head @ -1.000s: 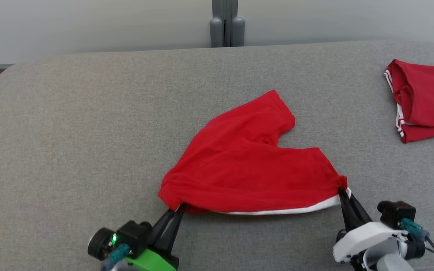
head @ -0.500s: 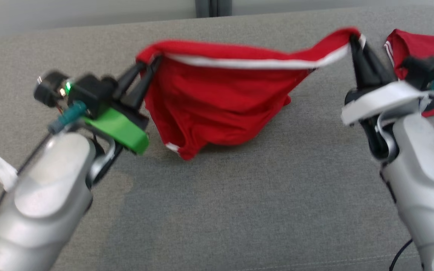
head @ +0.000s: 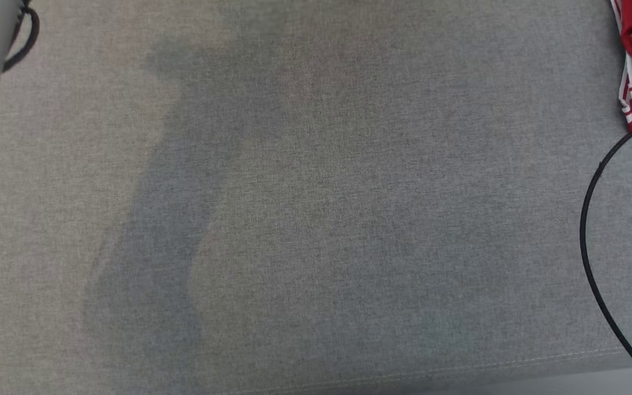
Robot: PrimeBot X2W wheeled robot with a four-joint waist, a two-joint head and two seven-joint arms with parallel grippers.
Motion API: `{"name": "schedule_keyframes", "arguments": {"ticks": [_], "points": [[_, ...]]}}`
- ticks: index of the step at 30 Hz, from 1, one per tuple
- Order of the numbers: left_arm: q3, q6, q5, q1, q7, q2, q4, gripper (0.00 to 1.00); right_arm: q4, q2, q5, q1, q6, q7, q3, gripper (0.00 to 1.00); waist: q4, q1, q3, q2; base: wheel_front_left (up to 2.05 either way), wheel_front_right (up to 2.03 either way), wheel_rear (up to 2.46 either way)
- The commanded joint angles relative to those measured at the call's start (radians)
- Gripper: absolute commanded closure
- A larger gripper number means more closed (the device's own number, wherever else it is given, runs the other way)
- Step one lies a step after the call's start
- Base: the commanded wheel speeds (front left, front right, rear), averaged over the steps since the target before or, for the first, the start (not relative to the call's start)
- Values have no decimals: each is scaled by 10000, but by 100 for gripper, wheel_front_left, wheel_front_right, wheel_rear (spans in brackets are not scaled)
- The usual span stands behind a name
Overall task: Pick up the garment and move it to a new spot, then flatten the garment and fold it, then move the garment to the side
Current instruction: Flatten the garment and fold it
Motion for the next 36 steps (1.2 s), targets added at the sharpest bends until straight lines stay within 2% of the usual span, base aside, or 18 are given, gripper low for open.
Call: {"name": "schedule_keyframes", "arguments": {"ticks": [1, 7, 9, 14, 16, 20, 28, 36], "points": [[-112, 14, -146, -352, -161, -9, 179, 100, 170, 31, -72, -292, -18, -113, 116, 100, -68, -2, 315, 0, 0, 0, 0], [-553, 14, -749, -756, -663, 45, 809, 100, 619, 143, 197, -795, -17, -399, 764, 100, -144, -2, 436, 0, 0, 0, 0], [-805, 16, -794, -422, -747, 194, 974, 100, 674, 102, 312, -459, -17, -489, 986, 100, -190, -2, 450, 0, 0, 0, 0], [-1075, 16, -1130, 535, -888, -33, 926, 100, 399, -138, 595, 619, -18, -602, 1543, 100, -61, -2, 562, 0, 0, 0, 0], [-878, 16, -1142, 1064, -905, -38, 640, 100, 149, -303, 742, 1253, -18, -624, 1718, 100, -34, -2, 509, 0, 0, 0, 0], [-280, 62, -693, 3015, -894, -166, -283, 100, -695, -607, 1037, 2986, -18, -622, 1799, 100, 5, -2, 157, 0, 0, 0, 0], [915, 594, 225, 7307, -897, -419, -2248, 100, -2497, -950, 1412, 6873, -18, -623, 1241, 100, -51, -2, -597, 0, 0, 0, 0], [1014, 799, 1153, 10531, -898, -361, -3230, 100, -3617, -899, 1479, 9760, -18, -622, 1112, 100, -197, -2, -1136, 0, 0, 0, 0]]}}
